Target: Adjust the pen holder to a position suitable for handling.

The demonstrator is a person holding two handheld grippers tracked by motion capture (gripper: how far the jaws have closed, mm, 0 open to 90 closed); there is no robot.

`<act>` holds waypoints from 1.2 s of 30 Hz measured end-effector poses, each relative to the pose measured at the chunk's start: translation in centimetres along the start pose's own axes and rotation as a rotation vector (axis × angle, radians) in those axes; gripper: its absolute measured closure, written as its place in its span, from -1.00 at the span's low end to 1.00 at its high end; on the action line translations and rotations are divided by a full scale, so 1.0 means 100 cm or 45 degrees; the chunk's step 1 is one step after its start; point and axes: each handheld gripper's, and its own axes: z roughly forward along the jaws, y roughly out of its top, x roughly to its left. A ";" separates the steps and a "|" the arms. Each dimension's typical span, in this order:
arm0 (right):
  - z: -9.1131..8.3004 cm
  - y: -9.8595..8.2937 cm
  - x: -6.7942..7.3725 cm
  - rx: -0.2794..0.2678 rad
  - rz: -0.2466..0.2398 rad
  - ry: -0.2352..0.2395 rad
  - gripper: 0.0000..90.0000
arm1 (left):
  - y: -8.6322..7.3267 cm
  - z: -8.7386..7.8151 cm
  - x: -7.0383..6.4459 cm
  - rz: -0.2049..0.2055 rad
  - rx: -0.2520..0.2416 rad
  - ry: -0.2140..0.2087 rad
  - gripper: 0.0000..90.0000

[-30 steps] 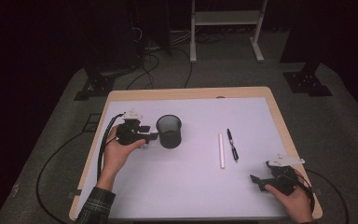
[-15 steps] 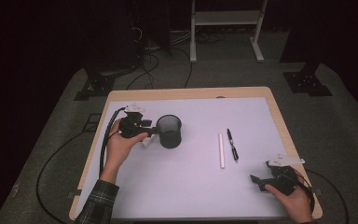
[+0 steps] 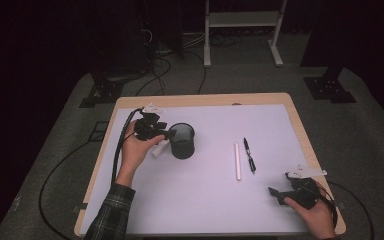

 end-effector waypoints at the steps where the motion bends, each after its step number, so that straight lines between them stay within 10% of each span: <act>1: 0.000 0.000 0.000 0.000 0.000 0.000 -0.73 | 0.000 0.002 0.001 -0.003 0.006 0.000 0.01; 36: 0.000 0.000 0.000 0.000 0.002 0.001 -0.73 | 0.002 0.045 0.006 0.004 0.143 0.046 0.38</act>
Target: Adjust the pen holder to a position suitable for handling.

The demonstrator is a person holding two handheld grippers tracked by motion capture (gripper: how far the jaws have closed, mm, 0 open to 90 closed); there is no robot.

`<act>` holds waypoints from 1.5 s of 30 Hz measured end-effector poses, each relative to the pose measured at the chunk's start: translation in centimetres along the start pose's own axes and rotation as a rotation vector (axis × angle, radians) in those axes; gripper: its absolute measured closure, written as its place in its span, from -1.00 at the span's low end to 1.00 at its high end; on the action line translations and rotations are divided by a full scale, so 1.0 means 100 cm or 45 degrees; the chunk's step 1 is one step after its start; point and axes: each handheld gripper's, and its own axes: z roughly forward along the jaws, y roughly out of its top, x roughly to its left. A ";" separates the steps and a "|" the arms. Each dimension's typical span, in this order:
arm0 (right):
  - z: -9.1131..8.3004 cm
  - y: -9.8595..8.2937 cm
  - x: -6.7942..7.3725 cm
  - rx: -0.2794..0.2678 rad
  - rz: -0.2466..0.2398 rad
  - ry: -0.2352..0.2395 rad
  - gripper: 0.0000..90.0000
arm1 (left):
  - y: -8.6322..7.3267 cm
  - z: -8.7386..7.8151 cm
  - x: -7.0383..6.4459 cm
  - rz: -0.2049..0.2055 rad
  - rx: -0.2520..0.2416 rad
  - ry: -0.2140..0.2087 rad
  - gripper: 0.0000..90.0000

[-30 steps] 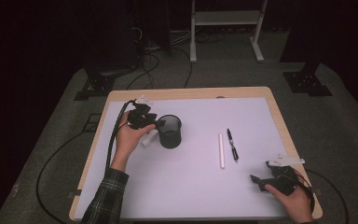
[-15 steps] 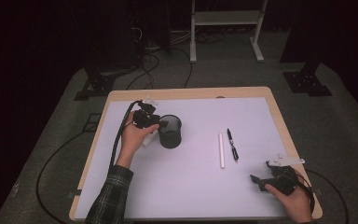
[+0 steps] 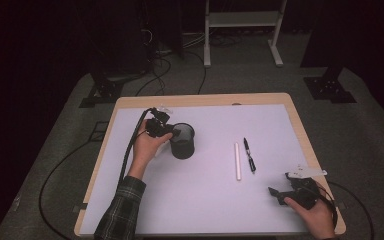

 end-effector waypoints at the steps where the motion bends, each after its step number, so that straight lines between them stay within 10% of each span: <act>1: 0.000 0.000 0.000 0.000 0.000 0.000 -0.73 | 0.000 0.000 0.000 0.000 0.000 0.000 0.41; 45: 0.000 0.000 0.000 0.000 0.000 0.000 -0.73 | 0.004 -0.018 -0.023 0.023 0.011 -0.070 0.83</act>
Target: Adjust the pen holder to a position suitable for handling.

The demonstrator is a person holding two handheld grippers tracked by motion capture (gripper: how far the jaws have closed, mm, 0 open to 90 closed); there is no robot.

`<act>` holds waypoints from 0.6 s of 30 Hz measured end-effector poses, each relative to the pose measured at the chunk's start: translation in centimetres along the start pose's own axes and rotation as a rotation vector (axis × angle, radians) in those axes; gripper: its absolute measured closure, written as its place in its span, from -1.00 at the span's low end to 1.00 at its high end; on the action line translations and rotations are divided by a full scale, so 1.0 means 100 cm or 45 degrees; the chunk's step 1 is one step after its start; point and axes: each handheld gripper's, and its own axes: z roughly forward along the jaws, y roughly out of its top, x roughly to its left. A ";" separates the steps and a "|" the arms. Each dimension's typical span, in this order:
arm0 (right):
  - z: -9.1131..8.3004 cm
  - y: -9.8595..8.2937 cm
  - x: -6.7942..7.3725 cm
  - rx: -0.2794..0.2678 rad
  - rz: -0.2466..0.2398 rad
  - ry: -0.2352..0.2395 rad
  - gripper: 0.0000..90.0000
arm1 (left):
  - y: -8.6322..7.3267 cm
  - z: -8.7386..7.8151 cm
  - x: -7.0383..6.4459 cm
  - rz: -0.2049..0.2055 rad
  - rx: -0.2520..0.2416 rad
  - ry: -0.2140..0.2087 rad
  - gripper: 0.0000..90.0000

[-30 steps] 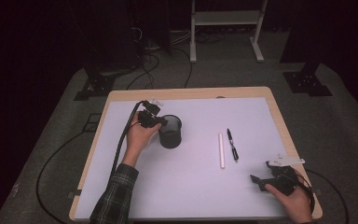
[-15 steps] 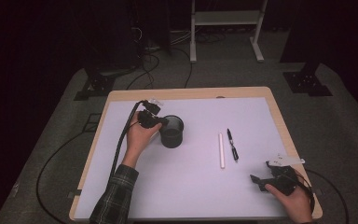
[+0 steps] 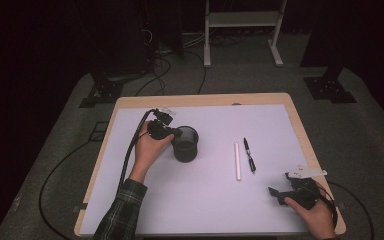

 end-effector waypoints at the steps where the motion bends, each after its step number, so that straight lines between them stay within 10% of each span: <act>1: 0.000 0.000 0.000 0.000 0.001 0.000 -0.73 | 0.000 -0.003 -0.002 0.009 0.001 0.002 0.83; 18: 0.000 0.000 0.000 0.001 0.002 0.001 -0.73 | -0.004 -0.015 -0.022 0.041 -0.013 -0.074 0.83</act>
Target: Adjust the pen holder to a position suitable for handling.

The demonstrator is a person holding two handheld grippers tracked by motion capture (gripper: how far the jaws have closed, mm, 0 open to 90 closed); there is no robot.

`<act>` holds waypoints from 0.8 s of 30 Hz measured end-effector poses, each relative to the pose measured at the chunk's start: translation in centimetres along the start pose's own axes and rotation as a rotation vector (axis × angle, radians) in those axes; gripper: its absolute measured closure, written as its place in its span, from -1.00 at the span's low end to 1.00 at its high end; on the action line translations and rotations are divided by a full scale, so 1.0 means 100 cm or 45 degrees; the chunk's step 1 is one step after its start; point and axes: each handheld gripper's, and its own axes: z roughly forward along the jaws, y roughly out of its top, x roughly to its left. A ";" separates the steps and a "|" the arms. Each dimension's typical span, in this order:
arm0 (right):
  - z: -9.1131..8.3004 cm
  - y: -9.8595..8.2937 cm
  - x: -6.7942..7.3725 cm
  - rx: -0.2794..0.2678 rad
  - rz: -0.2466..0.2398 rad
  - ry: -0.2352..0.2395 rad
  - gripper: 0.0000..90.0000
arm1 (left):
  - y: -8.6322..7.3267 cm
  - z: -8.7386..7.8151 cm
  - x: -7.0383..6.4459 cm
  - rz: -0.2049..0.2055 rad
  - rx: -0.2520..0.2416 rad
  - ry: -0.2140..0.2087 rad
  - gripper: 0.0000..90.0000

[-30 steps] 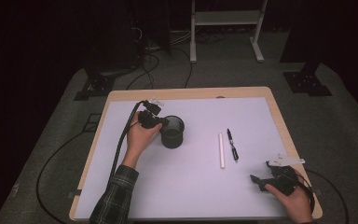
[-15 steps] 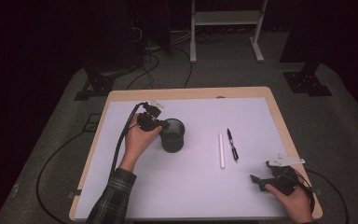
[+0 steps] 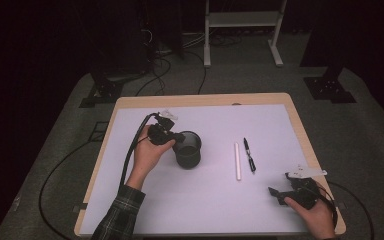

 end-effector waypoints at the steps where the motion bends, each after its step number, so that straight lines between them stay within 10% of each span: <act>1: 0.000 0.000 0.000 0.001 0.001 0.000 -0.73 | 0.000 -0.001 -0.001 0.004 -0.004 0.003 0.83; 24: 0.000 0.000 0.000 0.001 0.001 0.000 -0.73 | -0.014 -0.017 -0.029 0.046 -0.007 -0.058 0.83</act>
